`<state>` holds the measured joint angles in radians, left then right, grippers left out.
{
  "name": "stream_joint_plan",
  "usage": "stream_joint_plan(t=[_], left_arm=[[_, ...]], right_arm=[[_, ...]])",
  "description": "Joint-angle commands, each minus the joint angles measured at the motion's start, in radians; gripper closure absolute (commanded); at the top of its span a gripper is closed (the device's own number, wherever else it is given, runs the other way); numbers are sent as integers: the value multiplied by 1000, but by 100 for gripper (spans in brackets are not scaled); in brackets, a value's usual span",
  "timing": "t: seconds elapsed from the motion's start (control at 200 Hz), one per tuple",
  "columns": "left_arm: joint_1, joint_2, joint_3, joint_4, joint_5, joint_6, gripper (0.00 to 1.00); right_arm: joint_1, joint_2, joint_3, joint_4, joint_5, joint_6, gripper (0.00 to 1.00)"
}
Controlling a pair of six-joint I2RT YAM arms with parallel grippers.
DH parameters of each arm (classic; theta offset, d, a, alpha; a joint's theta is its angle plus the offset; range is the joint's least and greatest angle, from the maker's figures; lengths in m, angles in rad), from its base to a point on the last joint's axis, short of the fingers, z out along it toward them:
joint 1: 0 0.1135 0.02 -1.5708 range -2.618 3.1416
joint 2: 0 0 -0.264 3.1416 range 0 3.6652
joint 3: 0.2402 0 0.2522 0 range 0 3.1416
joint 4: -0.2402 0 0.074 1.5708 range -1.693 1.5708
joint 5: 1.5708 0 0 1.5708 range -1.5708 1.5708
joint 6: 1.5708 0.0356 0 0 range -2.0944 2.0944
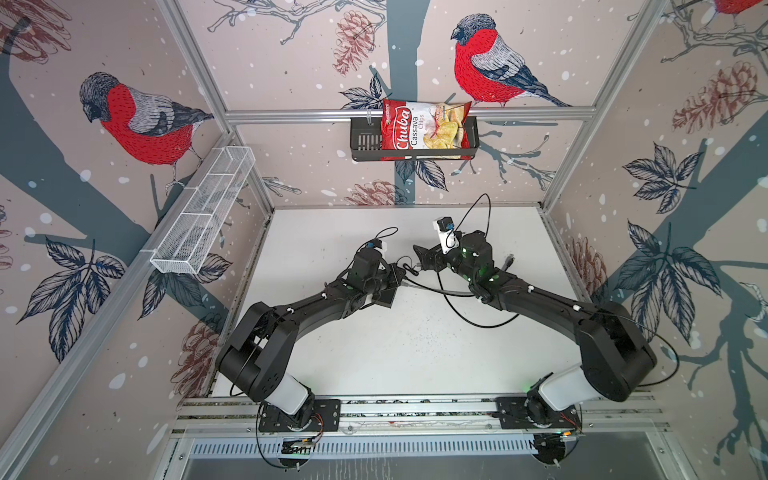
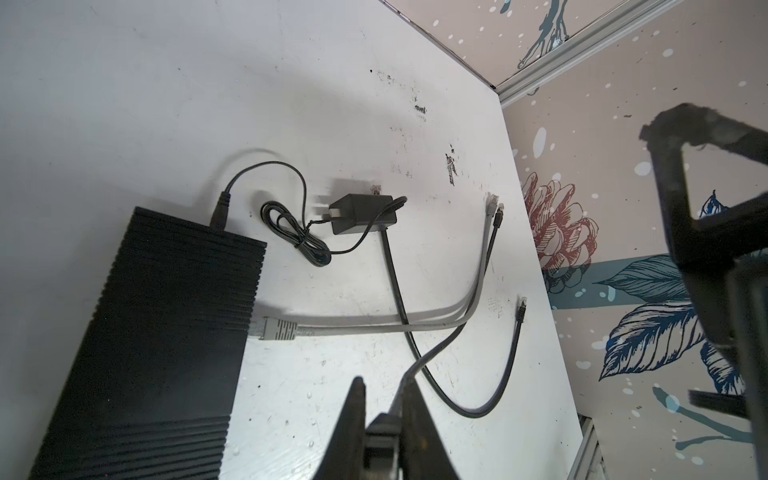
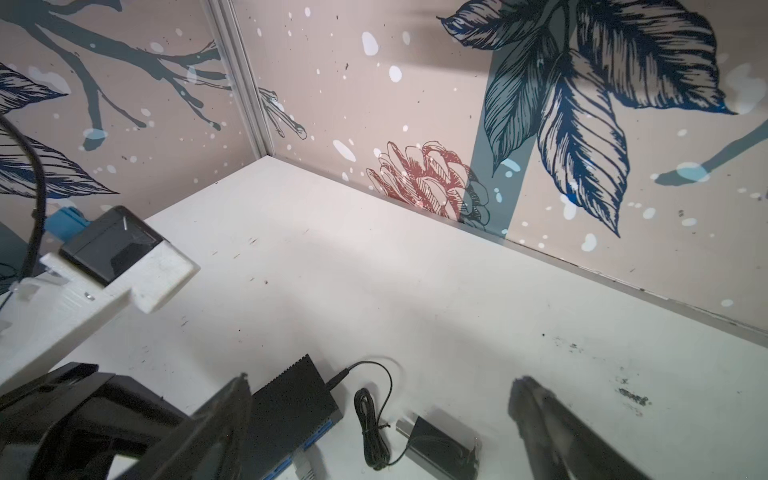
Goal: Insert the plug into the switch port
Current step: 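Carry the black ethernet plug toward the switch with the right gripper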
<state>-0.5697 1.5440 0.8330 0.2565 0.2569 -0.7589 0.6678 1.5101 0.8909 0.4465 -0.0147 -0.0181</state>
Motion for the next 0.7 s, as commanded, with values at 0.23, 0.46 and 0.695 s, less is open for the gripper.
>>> stream_joint_plan(t=[0.23,0.46,0.695], left_arm=[[3,-2,51,-76,-15,-50,87],[2,-14,61,-95,-13,-81,86],[2,-21,60,-95,2,-107,86]], right_arm=[[164,29,-330,575,280,-465,6],[230,123,-421,851,240,-658,14],[259,213,-367,897,260,-675,23]])
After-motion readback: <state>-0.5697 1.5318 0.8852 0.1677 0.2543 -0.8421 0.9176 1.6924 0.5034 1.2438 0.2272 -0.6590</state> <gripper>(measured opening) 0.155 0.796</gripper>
